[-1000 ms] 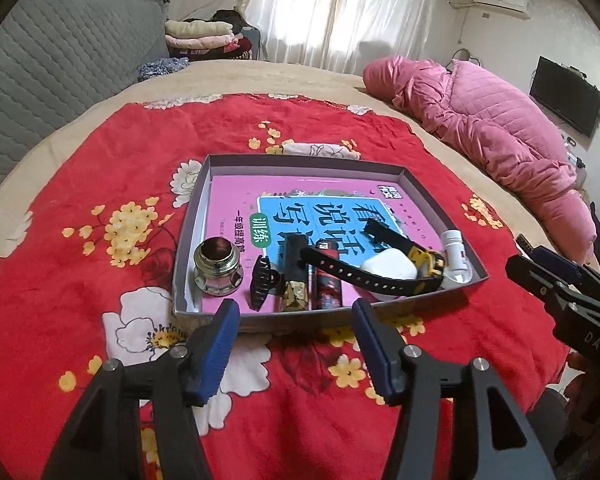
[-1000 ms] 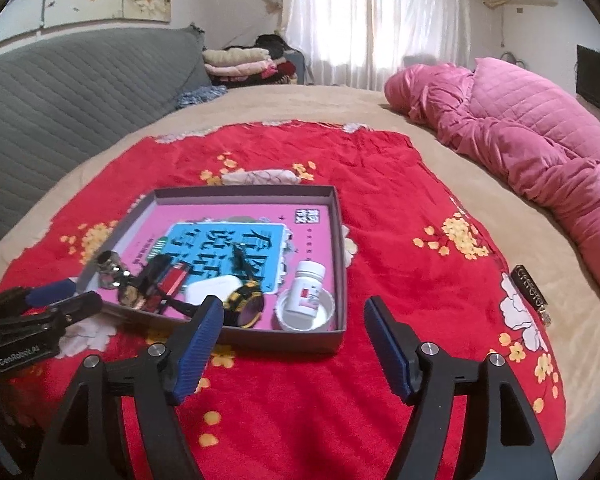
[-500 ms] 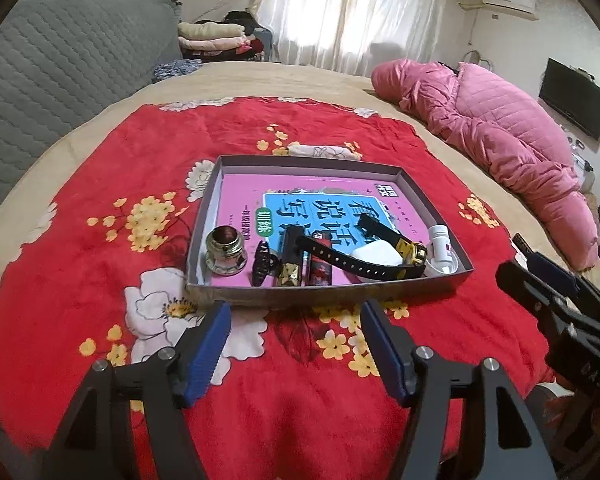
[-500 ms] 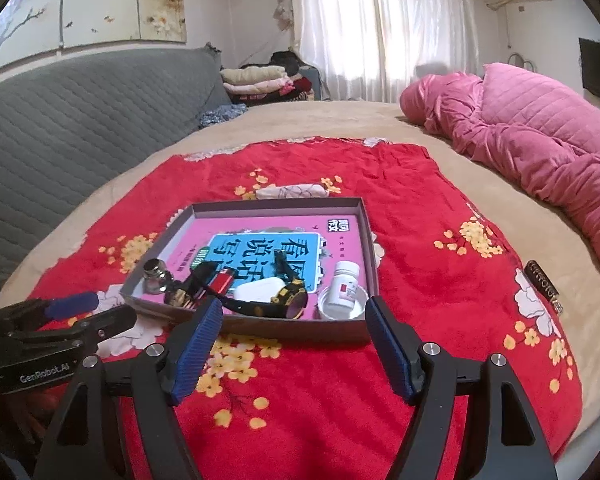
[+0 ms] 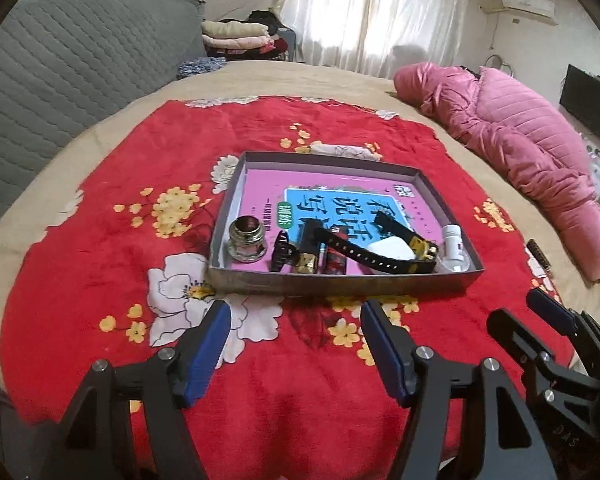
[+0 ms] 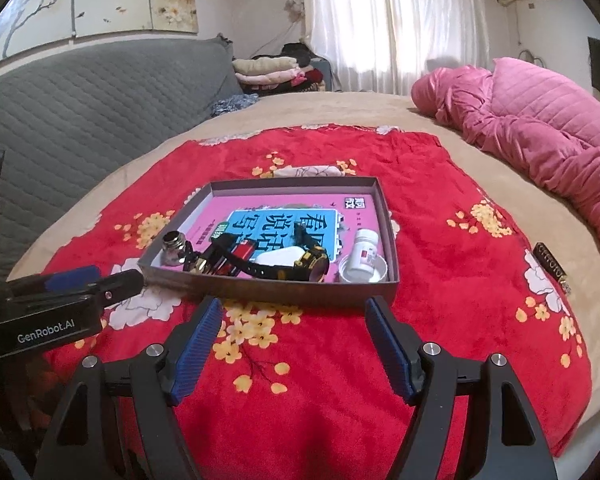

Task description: Organize rigid objects

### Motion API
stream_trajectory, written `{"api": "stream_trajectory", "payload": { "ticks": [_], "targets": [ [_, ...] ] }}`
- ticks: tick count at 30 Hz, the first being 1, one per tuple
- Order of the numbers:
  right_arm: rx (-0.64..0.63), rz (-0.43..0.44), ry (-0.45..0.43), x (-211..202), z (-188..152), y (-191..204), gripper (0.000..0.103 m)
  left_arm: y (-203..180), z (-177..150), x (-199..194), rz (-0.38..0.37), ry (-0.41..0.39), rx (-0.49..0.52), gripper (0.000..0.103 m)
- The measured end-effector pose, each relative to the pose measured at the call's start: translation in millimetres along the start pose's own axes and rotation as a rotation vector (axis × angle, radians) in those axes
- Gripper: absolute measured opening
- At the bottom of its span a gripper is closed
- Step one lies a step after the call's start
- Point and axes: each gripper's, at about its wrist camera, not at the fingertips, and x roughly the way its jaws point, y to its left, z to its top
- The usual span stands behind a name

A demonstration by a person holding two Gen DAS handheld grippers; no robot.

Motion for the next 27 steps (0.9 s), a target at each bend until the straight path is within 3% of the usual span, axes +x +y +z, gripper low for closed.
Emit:
{"api": "stream_trajectory", "payload": {
  "ticks": [14, 27],
  "targets": [
    [-0.003, 0.014, 0.062, 17.3, -14.7, 3.6, 0.075, -3.2, -14.1, 18.6, 0.015, 0.049, 0.005, 0.067],
    [0.002, -0.022, 0.052, 26.9, -19.7, 3.2, 0.075, 0.8, -18.8, 27.1, 0.039, 0.057, -0.004, 0.067]
  ]
}}
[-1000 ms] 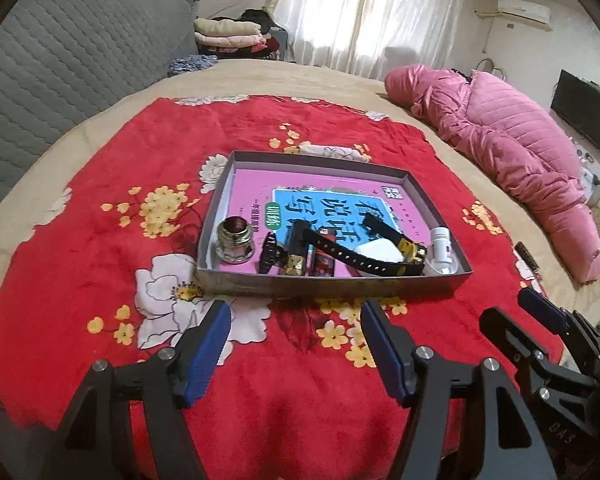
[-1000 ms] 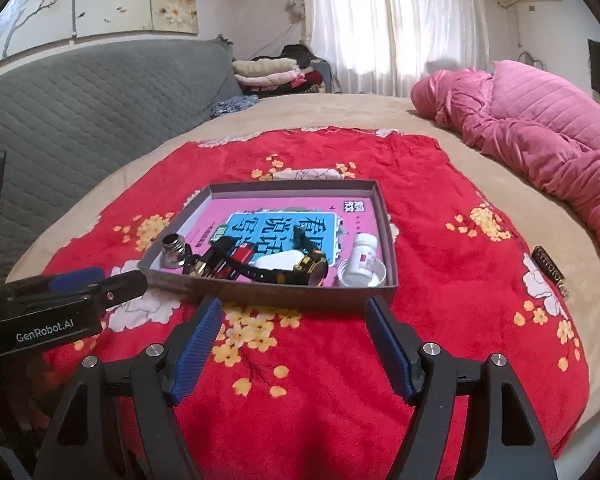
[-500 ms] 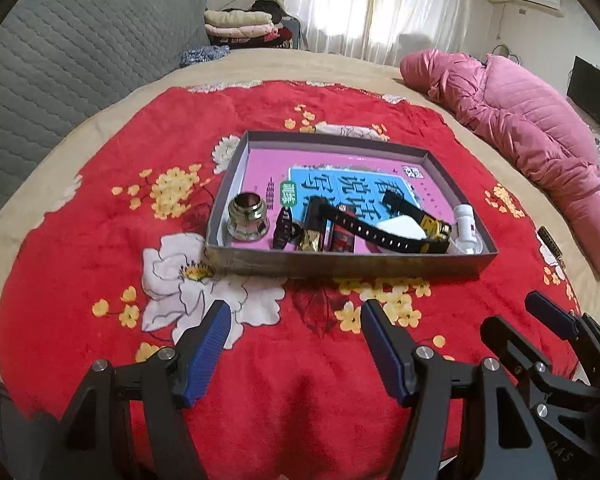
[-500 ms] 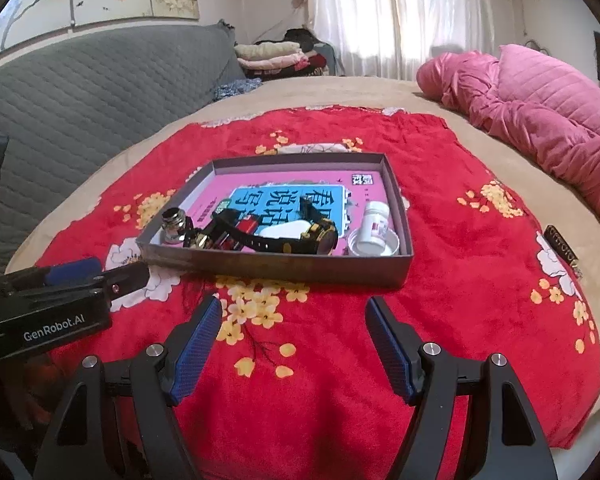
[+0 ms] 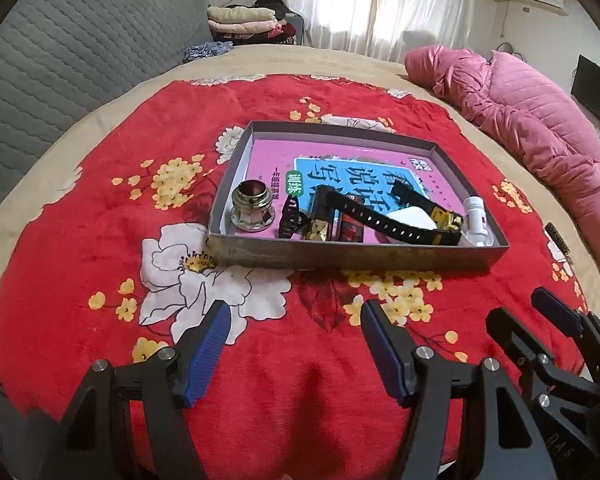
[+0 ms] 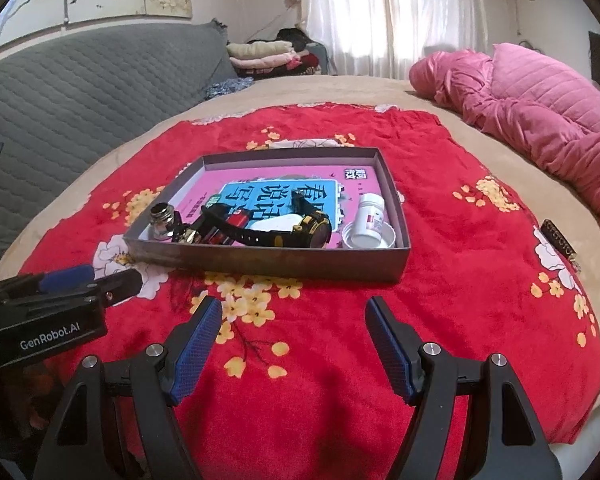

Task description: Organize rigid objects

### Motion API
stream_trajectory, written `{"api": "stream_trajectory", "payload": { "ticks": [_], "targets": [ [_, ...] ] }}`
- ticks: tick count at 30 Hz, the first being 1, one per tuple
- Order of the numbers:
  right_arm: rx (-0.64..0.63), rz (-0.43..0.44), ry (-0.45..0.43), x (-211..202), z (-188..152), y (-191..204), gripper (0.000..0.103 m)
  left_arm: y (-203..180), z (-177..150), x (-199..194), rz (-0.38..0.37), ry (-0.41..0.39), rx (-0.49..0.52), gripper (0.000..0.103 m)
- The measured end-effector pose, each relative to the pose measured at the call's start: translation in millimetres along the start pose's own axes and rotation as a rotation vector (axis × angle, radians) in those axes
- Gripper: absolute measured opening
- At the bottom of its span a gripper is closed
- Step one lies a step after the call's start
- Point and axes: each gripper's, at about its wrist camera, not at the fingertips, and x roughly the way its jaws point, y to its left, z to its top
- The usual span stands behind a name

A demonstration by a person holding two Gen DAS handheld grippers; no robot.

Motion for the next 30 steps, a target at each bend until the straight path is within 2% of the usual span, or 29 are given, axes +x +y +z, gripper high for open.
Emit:
{"api": "stream_trajectory", "payload": {
  "ticks": [6, 14, 30],
  "targets": [
    [-0.02, 0.013, 0.041, 10.7, -3.2, 3.6, 0.075, -3.2, -2.3, 4.3, -0.002, 0.011, 0.021, 0.067],
    [-0.016, 0.008, 0.054, 15.0, -5.2, 1.6, 0.075, -4.6, -5.2, 9.9, 0.001, 0.029, 0.029, 0.067],
    [-0.005, -0.009, 0.038, 12.8, -4.2, -1.2, 0.075, -3.5, -6.6, 18.4, 0.017, 0.057, 0.031, 0.067]
  ]
}}
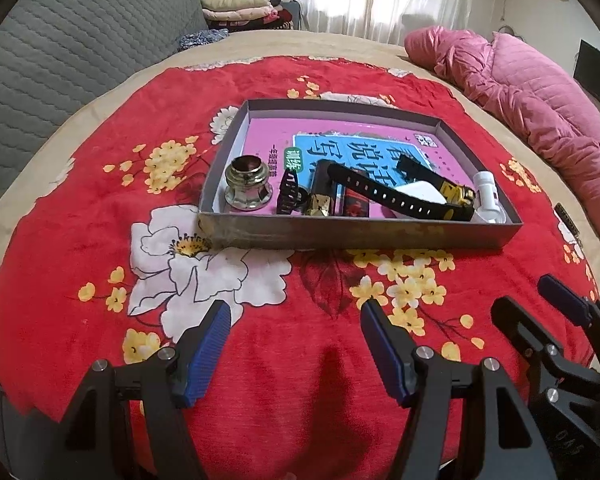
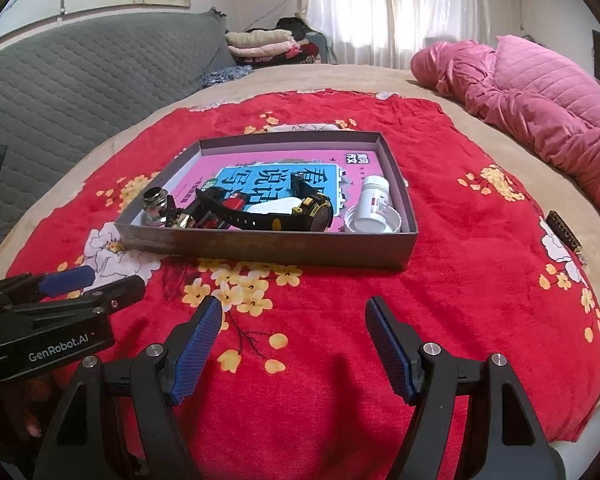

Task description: Organize rigid objects

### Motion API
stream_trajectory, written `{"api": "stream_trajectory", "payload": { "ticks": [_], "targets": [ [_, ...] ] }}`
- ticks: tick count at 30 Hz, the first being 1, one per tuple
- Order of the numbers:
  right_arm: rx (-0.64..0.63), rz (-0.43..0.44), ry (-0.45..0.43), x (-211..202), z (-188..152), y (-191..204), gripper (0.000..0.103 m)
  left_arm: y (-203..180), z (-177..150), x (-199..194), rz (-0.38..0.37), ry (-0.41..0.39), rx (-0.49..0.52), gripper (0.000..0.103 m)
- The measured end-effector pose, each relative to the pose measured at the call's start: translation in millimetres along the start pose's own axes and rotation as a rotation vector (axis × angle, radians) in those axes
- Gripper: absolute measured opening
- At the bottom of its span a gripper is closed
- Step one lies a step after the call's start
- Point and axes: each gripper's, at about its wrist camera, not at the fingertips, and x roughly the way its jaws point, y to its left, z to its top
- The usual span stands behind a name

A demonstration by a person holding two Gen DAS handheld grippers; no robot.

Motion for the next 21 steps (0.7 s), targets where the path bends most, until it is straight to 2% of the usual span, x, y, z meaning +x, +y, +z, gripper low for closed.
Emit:
{"api": "stream_trajectory", "payload": {
  "ticks": [21],
  "targets": [
    [0.006, 0.001, 0.001, -0.5, 1.2, -1.5, 0.075, 1.0, -0.7, 2.4, 0.01, 0.013, 0.0, 0.067]
  ]
}}
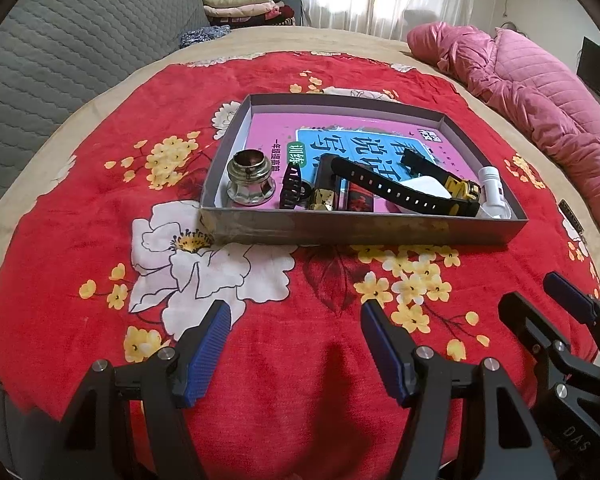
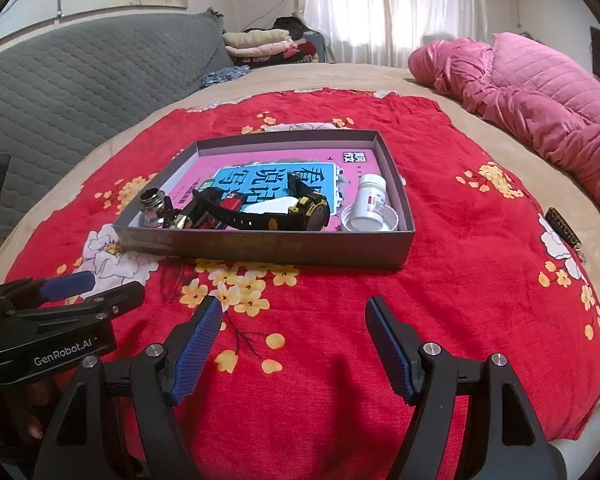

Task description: Organize rigid objects

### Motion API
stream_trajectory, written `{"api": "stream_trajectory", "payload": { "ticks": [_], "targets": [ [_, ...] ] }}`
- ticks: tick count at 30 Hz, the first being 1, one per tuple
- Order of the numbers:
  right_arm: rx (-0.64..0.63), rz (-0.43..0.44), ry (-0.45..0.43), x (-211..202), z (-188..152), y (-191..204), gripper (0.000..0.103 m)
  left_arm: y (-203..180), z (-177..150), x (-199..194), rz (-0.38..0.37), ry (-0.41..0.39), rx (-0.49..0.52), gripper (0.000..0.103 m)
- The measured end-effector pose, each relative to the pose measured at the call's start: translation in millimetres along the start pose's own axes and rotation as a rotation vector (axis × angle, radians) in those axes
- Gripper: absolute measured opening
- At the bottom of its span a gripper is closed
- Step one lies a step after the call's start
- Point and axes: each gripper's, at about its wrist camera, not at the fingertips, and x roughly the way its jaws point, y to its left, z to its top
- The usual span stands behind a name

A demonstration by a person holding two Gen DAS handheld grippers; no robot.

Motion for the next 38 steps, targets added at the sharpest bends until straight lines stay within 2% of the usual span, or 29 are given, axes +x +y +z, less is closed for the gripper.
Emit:
{"api": "stream_trajectory", "payload": {
  "ticks": [24, 38],
  "targets": [
    [0.02, -0.003, 0.004, 2.5, -1.8, -3.9, 0.075, 1.3, -2.1, 5.7, -0.003, 0.014, -0.003, 0.067],
    [0.022, -0.02, -0.043, 1.0, 4.7, -11.9, 0.075, 10.3, 1.3, 13.9, -0.007, 0.014, -0.034, 0.067]
  ]
}}
